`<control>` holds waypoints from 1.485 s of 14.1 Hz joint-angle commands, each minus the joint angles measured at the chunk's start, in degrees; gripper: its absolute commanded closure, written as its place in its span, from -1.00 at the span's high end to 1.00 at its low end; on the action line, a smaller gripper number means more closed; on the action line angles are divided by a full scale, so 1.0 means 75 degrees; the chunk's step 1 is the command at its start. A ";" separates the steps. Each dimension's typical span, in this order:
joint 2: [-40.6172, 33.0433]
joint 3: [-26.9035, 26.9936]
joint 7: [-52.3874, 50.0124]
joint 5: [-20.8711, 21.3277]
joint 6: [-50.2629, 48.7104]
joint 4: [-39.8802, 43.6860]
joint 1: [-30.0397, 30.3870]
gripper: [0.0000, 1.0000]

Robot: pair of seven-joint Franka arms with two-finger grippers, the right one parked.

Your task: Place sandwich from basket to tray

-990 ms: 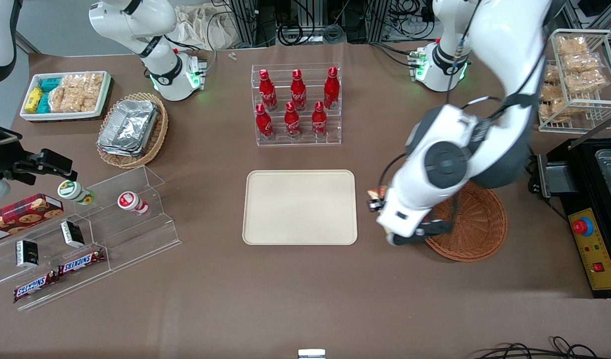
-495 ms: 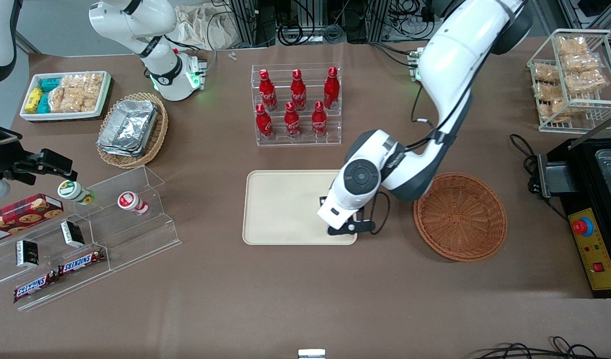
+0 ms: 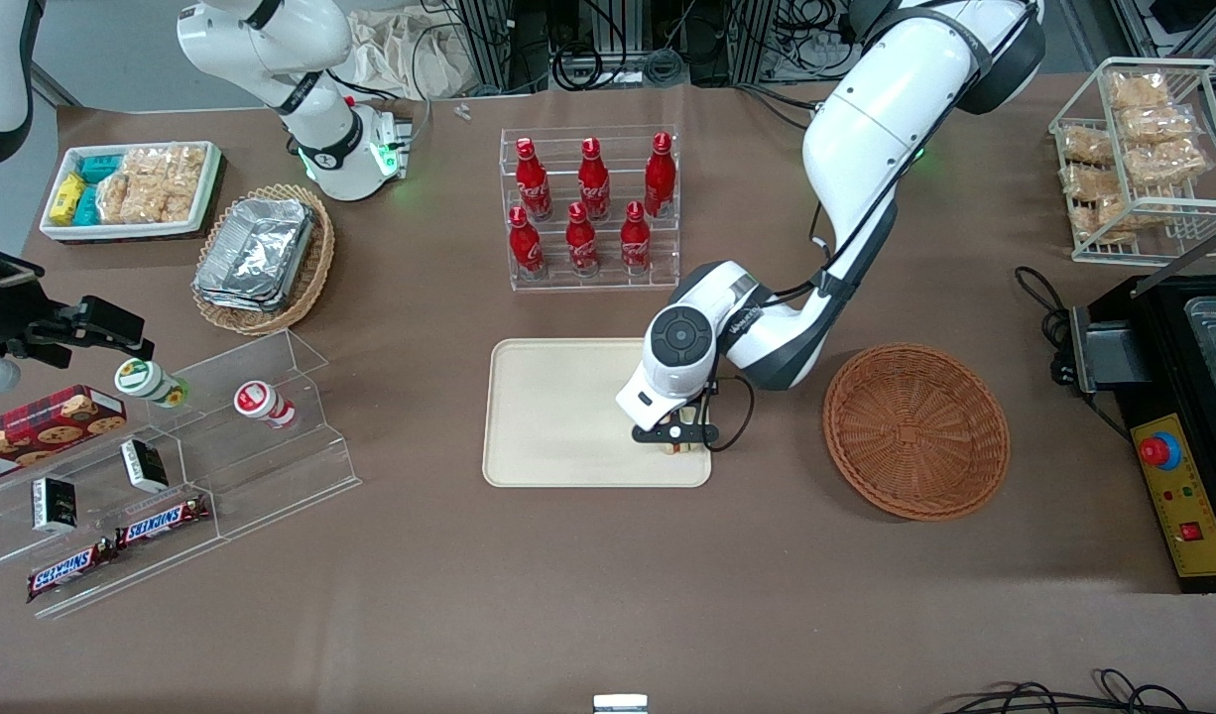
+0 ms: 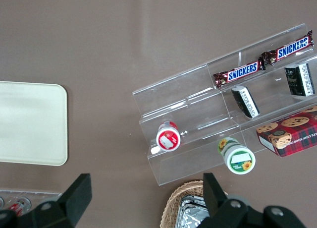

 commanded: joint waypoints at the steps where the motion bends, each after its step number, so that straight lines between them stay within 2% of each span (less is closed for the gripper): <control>1: -0.0212 0.0038 0.0077 0.0131 0.0062 -0.0198 0.0057 -0.43; 2: -0.0212 0.0038 0.0077 0.0131 0.0039 -0.0151 0.0069 0.08; 3: -0.0235 0.0038 -0.0086 0.0108 0.0038 -0.0139 0.0069 0.99; 8: -0.0960 0.0061 -0.0509 -0.0056 -0.0580 0.0212 0.0420 1.00; 10: -0.1382 0.0096 -0.0521 -0.0348 -0.1154 0.0318 0.0467 1.00; 13: -0.2060 0.0073 -0.0264 -0.0396 -0.1718 0.0272 0.1320 1.00; 15: -0.2669 0.0061 0.0308 -0.0420 -0.2547 0.0260 0.1789 1.00; 18: -0.3689 0.0061 0.2028 -0.1004 -0.3370 0.0155 0.2878 1.00; 21: -0.4848 0.0084 0.3378 -0.1158 -0.3501 -0.0709 0.3723 1.00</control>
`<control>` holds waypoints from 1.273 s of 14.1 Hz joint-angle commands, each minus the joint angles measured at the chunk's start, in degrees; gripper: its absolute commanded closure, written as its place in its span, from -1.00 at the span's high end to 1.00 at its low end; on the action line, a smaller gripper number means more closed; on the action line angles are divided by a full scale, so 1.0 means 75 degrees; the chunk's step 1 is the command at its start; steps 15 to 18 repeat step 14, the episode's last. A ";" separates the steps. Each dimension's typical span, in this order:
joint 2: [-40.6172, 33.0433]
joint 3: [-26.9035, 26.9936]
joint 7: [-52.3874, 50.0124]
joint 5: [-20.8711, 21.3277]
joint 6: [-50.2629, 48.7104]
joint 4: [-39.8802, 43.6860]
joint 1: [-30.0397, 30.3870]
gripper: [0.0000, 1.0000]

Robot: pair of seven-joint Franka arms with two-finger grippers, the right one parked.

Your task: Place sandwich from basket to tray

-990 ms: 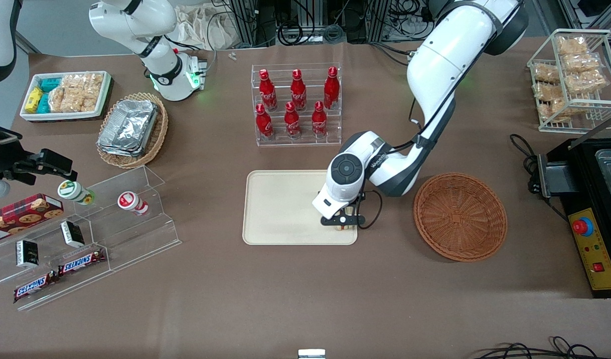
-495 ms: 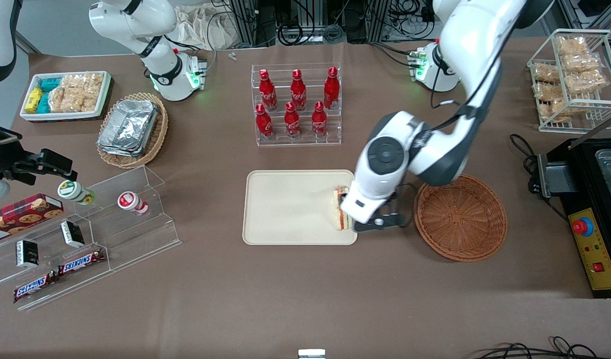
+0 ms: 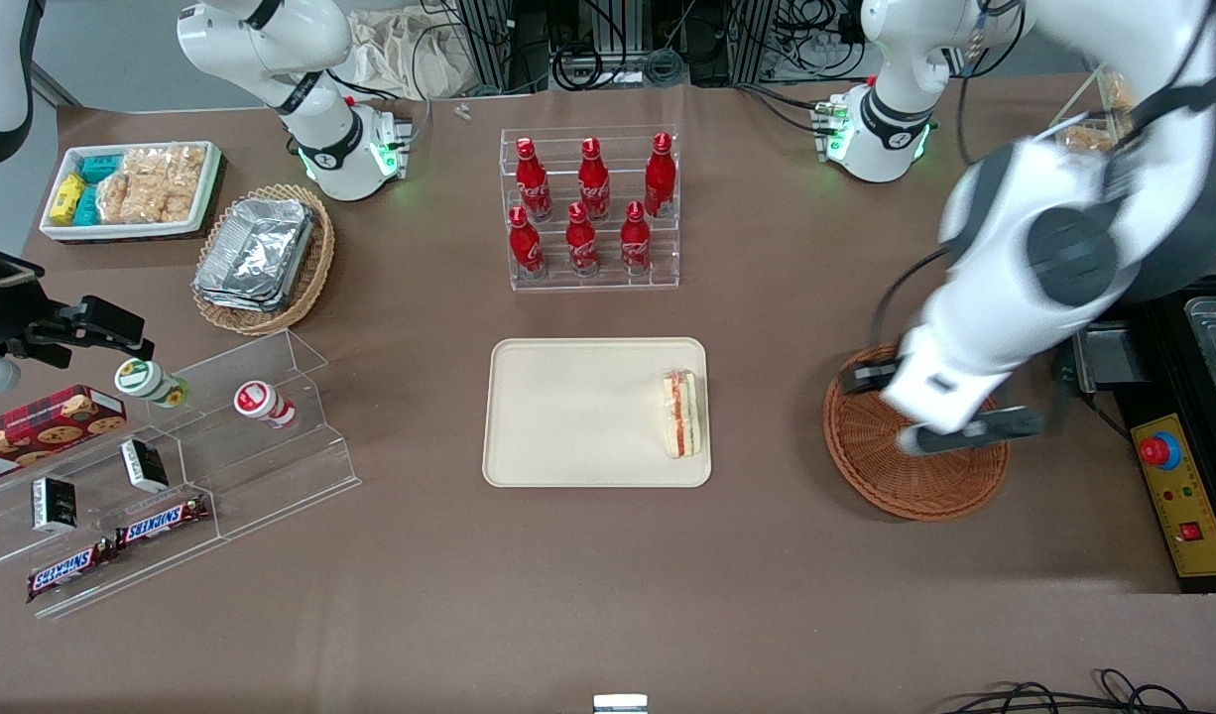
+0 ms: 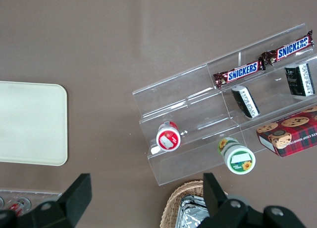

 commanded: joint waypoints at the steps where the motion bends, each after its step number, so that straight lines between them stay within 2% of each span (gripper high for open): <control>1: -0.1270 -0.0074 0.1132 -0.0180 0.0030 -0.1379 0.0743 1.00; 4: -0.1916 -0.0051 0.1908 -0.0191 0.0194 -0.2237 0.1179 1.00; 9: -0.2362 -0.0039 0.2191 -0.0168 0.0603 -0.3011 0.1239 1.00; 11: -0.2037 -0.0039 0.2226 -0.0180 0.0372 -0.2489 0.1239 1.00; 13: -0.1673 -0.0039 0.2937 -0.0179 -0.0377 -0.1832 0.1239 1.00; 18: -0.1636 0.0007 0.3208 -0.0191 -0.0461 -0.1736 0.1250 1.00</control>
